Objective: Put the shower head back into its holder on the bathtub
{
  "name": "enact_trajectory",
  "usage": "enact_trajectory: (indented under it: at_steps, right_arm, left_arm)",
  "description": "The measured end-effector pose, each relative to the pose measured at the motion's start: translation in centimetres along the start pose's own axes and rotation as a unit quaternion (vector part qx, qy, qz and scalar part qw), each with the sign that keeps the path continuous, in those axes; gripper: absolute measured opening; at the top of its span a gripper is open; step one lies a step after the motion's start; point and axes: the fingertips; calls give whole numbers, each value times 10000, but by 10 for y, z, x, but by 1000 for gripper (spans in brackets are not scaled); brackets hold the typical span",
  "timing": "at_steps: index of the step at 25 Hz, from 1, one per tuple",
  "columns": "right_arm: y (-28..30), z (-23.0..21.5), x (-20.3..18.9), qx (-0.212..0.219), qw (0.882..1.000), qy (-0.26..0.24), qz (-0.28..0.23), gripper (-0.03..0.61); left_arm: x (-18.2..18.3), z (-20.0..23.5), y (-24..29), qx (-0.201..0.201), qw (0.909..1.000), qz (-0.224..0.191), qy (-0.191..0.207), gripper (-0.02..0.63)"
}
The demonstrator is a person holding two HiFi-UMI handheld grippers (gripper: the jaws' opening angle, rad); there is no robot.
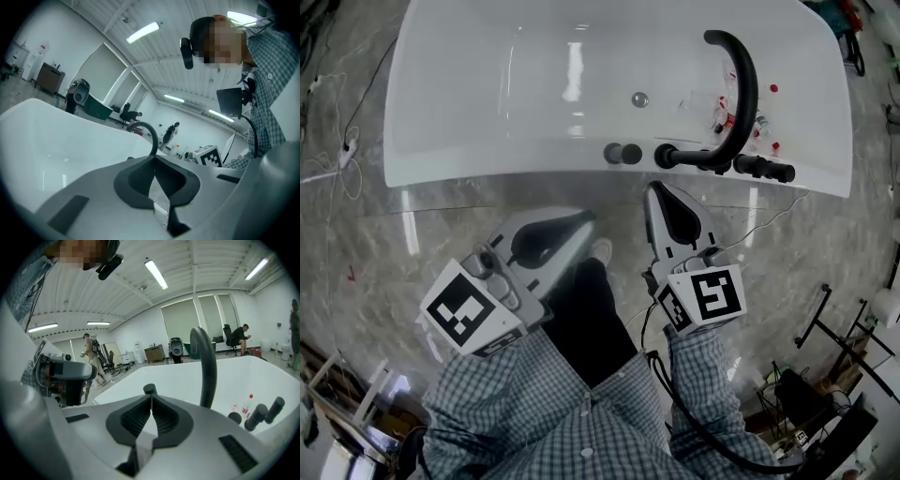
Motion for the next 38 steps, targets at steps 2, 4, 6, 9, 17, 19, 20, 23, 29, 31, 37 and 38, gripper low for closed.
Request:
enact_trajectory:
  at_steps: [2,4,6,9,17,19,20,23,29,31,37,38]
  right_arm:
    - [-15,6,19,-58,9999,18,-90,25]
    - [-28,15,37,-104,9997,50,-192,25]
    - [-39,24,56,-71,9995,-8,-298,25]
    - [-58,33,85,-89,9984,-128,-546,25]
    - [-116,58,166,-66,9908,-307,-1320,23]
    - [-128,64,176,-94,9888,-355,-1444,23]
    - [-133,67,180,-99,9881,-381,-1488,23]
    - [-145,83,196,19,9864,-404,-1593,23]
    - [-158,99,229,156,9826,-634,-1737,23]
    - [-163,102,235,145,9816,-716,-1764,23]
    - [-175,104,250,122,9781,-880,-1881,23]
    - [-178,102,252,116,9778,-898,-1888,23]
  left_arm:
    - [17,-13,-6,-50,10000,-52,57,8]
    - [35,-23,-15,-95,9998,-143,112,8]
    - [54,-32,-23,-97,9994,-286,189,8]
    - [79,-44,-32,-142,9982,-450,373,8]
    - [128,-88,-59,-226,9951,-713,650,8]
    - [135,-98,-66,-271,9939,-784,733,8]
    - [139,-103,-69,-292,9931,-829,772,8]
    - [159,-116,-83,-327,9904,-978,916,8]
    - [201,-123,-98,-387,9833,-1296,1215,8]
    - [206,-124,-101,-398,9818,-1371,1250,8]
    - [218,-130,-104,-395,9790,-1464,1362,8]
    - [219,-132,-103,-380,9788,-1465,1378,8]
Point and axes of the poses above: the fingertips, and each gripper's own axes: y forward along the fingers, z to its left, x out of its top, and after that the axes turned 8 degrees about x, right-handed
